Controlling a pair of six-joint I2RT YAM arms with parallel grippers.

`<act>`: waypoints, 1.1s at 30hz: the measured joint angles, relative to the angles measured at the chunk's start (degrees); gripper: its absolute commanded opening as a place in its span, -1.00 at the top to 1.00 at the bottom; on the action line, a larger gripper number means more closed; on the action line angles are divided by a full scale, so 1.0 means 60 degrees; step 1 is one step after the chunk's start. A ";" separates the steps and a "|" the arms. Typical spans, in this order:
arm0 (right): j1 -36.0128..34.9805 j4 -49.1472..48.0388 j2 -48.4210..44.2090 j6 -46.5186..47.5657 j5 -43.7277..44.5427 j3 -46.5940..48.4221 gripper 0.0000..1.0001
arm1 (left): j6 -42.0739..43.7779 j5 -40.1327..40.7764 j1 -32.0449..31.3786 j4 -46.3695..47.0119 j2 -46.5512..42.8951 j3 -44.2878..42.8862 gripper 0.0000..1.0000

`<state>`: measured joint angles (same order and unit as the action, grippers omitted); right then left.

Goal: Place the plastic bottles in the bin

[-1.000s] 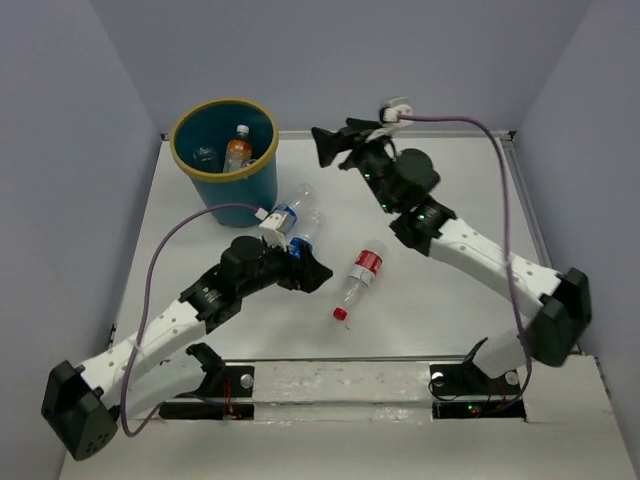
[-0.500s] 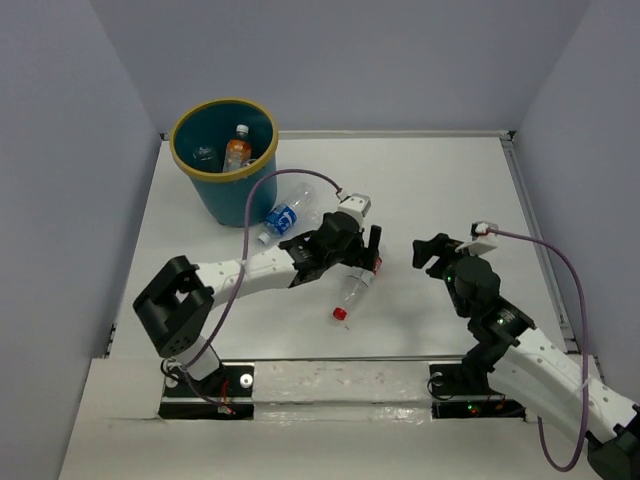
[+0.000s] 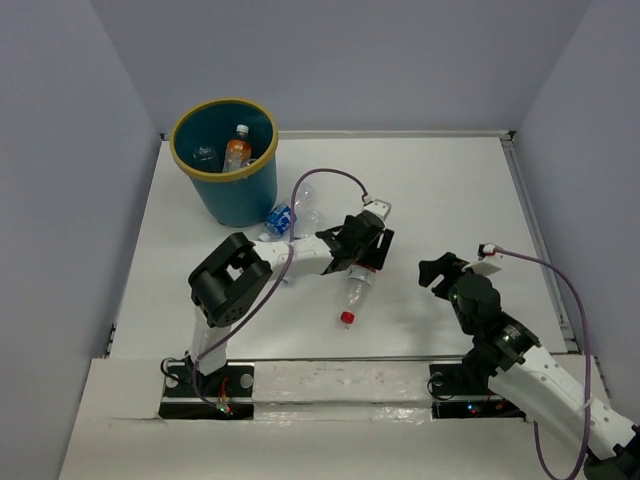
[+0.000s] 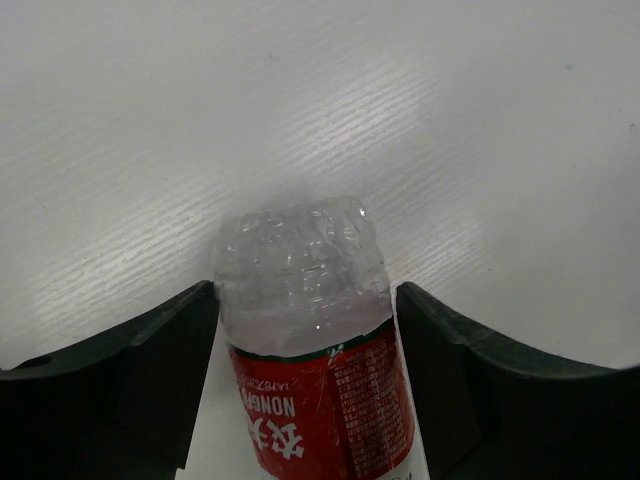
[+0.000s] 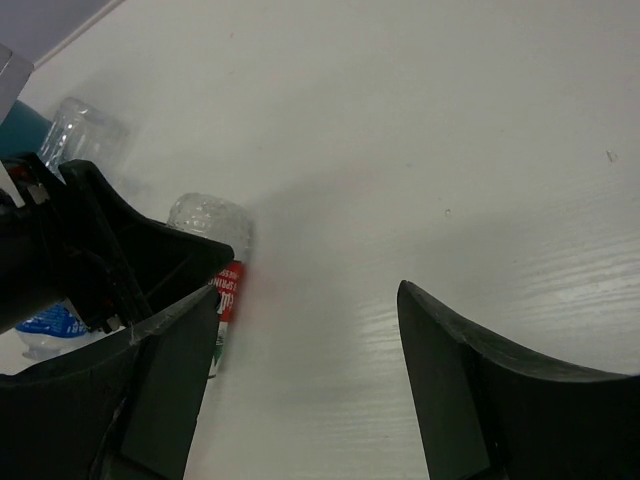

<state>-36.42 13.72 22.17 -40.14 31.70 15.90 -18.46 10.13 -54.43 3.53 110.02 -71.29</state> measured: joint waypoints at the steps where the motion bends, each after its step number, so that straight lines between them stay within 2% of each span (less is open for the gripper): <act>1: 0.0000 -0.0004 0.0062 -0.0029 -0.0007 0.0004 -0.54 | 0.0018 -0.0004 0.0004 0.0000 0.0106 -0.0022 -0.39; 5: 0.0000 -0.0051 0.0597 -0.0113 -0.0226 0.0004 -0.57 | 0.0044 -0.0004 0.0000 -0.0091 0.0273 -0.0164 -0.12; 10: 0.0000 -0.0557 0.1523 -0.0321 -0.0725 0.0004 -0.62 | 0.0076 0.0036 0.0004 -0.0313 -0.0102 -0.0178 -0.10; 13: 0.0000 -0.1319 0.2361 -0.0444 -0.0925 0.0000 -0.64 | 0.0175 0.0226 0.0004 -0.0499 -0.1038 -0.0178 -0.10; 18: -0.0004 -0.3552 0.4368 -0.0780 -0.1530 0.0000 -0.70 | 0.0321 0.0583 0.0211 -0.0408 -0.3442 -0.0200 -0.10; 22: -0.0244 -0.5406 0.7581 -0.1009 -0.2135 0.0900 -0.80 | 0.0368 0.0710 0.1075 -0.0284 -0.5031 -0.0554 -0.11; 25: -0.0470 -0.6386 0.9446 -0.1155 -0.2572 0.1847 -0.90 | 0.0401 0.0758 0.2280 -0.0135 -0.5894 -0.0896 -0.12; 27: -0.0521 -0.6900 1.0499 -0.1246 -0.2816 0.2681 -0.99 | 0.0412 0.0805 0.3064 0.0036 -0.6346 -0.0933 -0.12; 33: -0.0568 -0.8182 1.3111 -0.1381 -0.3563 0.5187 -0.99 | 0.0423 0.0867 0.5282 0.0266 -0.6932 -0.1417 -0.12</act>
<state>-39.83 -35.38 100.84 -48.42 10.33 47.03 -15.92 15.33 -22.74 5.13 68.42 -79.79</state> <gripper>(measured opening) 0.994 0.626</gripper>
